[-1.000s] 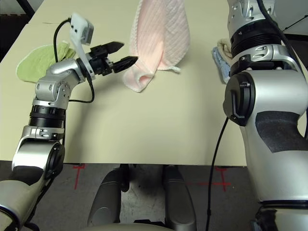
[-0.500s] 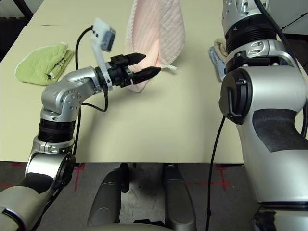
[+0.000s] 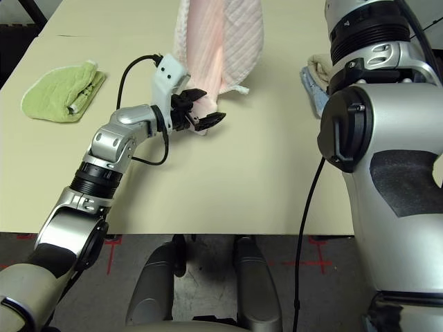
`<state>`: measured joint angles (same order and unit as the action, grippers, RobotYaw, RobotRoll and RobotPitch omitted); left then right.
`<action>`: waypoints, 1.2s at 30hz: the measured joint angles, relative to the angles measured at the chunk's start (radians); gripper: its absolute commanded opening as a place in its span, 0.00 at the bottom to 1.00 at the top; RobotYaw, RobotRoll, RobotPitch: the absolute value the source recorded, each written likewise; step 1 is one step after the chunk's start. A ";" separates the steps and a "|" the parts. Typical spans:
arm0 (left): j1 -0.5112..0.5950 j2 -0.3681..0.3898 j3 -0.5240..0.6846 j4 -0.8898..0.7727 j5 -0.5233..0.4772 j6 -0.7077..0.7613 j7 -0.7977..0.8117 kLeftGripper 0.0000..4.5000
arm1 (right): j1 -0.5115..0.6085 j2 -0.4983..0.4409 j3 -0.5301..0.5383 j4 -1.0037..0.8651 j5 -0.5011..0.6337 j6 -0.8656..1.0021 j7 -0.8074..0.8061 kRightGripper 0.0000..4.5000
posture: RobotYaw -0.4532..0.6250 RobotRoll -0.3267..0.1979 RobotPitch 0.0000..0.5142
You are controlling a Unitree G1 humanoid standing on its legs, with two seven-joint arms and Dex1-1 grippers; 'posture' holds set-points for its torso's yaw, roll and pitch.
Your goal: Fold the towel and set it aside.
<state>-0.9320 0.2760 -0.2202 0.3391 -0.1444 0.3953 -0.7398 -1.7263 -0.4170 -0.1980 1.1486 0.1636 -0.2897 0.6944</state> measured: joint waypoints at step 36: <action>-0.092 0.198 0.186 0.248 -0.008 -0.104 -0.123 1.00 | 0.061 -0.058 0.000 -0.013 0.002 0.037 0.013 0.01 | 0.43 0.62 0.48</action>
<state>-1.0241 0.4737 -0.0346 0.5866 -0.1519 0.2917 -0.8625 -1.6657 -0.4750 -0.1979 1.1354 0.1659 -0.2523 0.7073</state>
